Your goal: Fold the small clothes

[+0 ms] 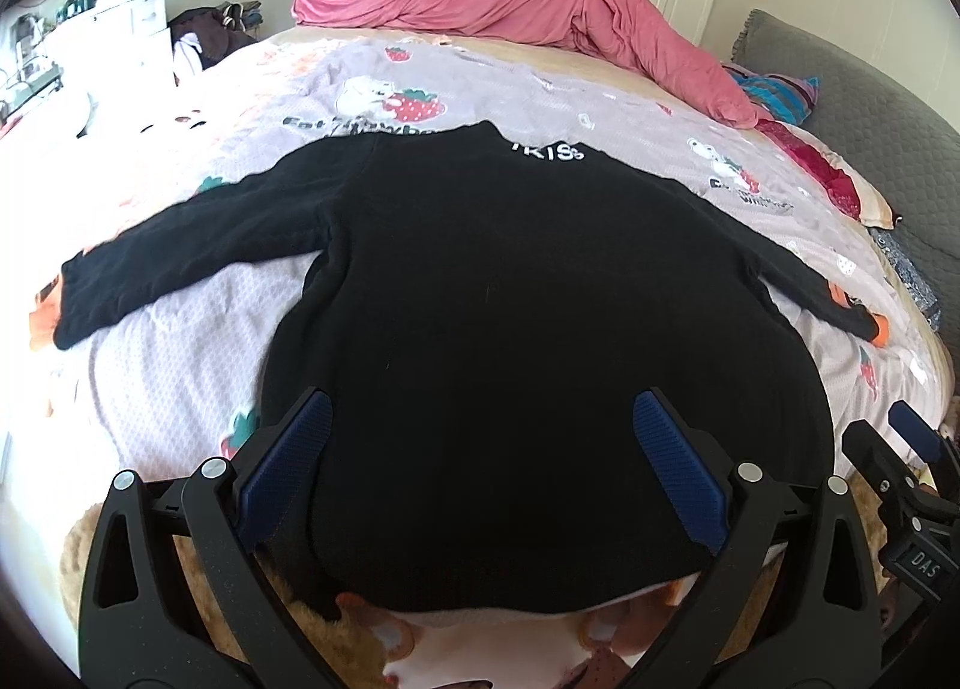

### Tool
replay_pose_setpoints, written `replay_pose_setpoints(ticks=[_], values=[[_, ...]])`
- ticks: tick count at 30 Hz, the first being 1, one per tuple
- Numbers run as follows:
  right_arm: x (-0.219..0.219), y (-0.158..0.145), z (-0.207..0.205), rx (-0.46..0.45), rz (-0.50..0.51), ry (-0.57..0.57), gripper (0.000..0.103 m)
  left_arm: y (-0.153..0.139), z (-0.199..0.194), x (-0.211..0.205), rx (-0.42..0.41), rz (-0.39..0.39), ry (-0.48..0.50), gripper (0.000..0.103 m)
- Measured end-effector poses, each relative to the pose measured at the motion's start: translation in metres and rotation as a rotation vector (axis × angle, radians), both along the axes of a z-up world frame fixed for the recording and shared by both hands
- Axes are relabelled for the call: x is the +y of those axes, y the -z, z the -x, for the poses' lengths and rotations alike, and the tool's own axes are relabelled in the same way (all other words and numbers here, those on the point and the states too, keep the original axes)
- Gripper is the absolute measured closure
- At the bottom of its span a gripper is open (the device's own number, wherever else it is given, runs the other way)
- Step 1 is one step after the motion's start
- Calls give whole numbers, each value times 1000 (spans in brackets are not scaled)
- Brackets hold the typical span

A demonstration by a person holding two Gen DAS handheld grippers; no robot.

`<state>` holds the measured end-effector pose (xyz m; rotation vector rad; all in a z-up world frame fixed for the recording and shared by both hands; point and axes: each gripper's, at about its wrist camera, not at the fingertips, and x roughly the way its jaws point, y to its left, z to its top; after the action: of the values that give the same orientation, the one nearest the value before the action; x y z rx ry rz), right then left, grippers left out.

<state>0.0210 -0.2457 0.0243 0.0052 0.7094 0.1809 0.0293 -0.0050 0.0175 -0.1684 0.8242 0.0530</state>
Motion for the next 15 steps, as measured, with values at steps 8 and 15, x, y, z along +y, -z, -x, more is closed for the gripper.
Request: replay_pose_setpoints(ticks=[8,15], values=[[-5,-10,-23,-2,0,17,4,-10,-28,-6,-11,-4,24,8],[-8,-19,-51,-3,-13,33,4,-16,-56,-8,-12,9,28,8]])
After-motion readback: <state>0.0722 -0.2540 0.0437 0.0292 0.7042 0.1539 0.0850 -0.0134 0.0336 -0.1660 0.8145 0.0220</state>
